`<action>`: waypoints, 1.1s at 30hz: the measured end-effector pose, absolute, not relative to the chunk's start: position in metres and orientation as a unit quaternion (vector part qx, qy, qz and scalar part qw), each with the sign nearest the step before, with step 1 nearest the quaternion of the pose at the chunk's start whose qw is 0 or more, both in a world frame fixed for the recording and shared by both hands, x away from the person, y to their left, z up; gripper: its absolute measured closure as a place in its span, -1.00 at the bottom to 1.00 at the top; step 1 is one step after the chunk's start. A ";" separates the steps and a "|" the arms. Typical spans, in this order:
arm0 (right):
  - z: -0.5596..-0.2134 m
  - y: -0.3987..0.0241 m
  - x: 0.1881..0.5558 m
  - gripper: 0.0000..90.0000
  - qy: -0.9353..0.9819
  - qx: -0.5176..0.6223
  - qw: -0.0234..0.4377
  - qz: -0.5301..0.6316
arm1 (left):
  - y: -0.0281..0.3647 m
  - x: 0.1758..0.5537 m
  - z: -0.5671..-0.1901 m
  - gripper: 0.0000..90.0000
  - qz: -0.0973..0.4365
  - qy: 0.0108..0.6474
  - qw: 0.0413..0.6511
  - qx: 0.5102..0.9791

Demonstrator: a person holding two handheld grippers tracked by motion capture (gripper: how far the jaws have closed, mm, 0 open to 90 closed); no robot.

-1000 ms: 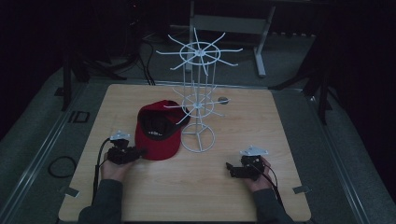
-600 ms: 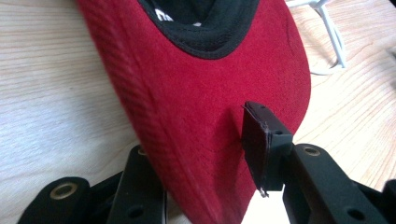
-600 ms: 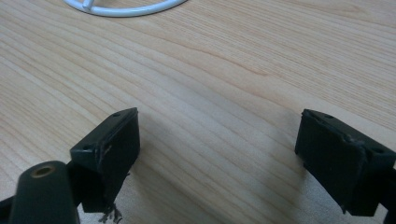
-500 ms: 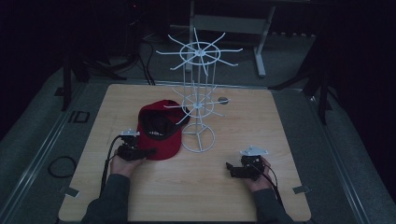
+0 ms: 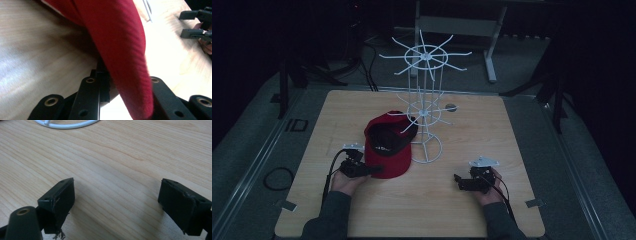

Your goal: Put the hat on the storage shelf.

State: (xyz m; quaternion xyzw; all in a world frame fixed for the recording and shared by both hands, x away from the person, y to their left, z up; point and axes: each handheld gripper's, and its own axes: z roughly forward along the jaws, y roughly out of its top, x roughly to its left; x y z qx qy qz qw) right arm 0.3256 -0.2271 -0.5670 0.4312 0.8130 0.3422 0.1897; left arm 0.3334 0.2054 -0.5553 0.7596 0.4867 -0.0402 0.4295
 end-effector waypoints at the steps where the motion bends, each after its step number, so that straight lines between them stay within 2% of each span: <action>1: -0.567 -0.227 0.326 -0.69 0.813 0.431 0.190 0.342 | 0.205 0.333 -0.555 0.74 -0.040 0.487 0.430 0.760; 6: -0.567 -0.227 0.326 -0.69 0.813 0.431 0.190 0.342 | 0.208 0.328 -0.554 0.89 -0.048 0.489 0.453 0.744; 33: -0.567 -0.227 0.326 -0.70 0.813 0.431 0.190 0.342 | 0.242 0.320 -0.535 0.89 0.020 0.541 0.490 0.683</action>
